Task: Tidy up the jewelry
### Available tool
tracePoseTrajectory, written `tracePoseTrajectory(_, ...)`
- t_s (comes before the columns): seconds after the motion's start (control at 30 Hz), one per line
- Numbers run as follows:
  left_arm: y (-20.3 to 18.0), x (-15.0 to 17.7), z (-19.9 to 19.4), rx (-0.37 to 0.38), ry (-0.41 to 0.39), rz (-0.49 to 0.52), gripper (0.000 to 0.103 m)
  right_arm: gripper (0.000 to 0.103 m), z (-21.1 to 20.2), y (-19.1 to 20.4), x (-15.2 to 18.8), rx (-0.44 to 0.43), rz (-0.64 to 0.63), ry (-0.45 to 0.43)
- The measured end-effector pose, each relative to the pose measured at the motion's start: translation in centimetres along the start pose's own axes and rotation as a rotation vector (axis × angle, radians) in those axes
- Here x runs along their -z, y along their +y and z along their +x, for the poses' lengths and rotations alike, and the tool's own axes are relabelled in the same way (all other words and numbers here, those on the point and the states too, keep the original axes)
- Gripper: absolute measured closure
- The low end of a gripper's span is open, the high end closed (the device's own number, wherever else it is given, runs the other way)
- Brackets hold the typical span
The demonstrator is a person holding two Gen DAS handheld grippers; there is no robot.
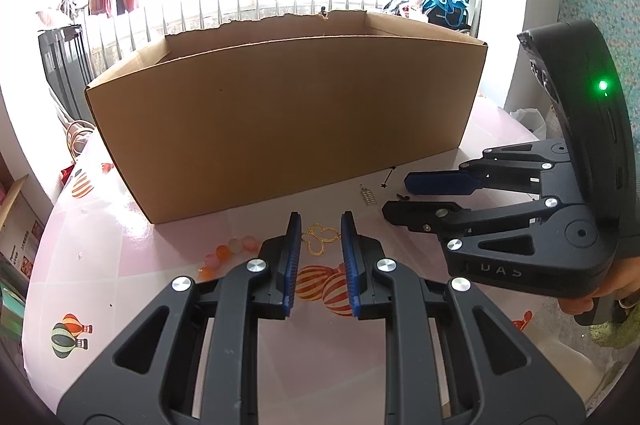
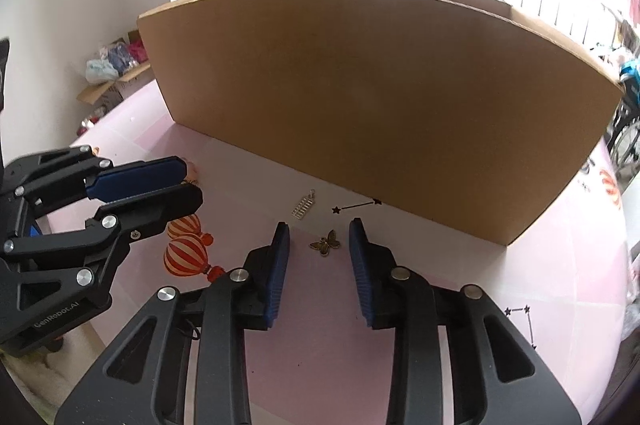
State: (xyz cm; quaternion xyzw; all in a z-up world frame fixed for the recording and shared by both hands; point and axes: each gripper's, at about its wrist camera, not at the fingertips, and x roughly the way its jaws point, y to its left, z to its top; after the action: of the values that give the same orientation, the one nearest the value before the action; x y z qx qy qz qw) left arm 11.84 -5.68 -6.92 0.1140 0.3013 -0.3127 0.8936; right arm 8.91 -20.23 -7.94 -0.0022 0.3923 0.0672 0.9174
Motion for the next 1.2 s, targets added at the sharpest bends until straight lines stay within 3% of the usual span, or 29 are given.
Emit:
tracePoseTrajectory(0.13, 0.0, 0.0, 0.0, -0.001, -0.001, 0.002, 0.084, 0.094, 0.2, -0.2, -0.2, -0.01, 0.013, -0.001)
tracePoseTrajectory(0.77, -0.3, 0.1, -0.3, -0.009, -0.011, 0.0, 0.084, 0.095, -0.2, -1.1, 0.1, -0.05, 0.085, -0.039)
tracePoseTrajectory(1.2, -0.5, -0.3, -2.5, -0.009, -0.058, 0.011, 0.084, 0.095, -4.3, -2.5, -0.7, -0.09, 0.17, -0.126)
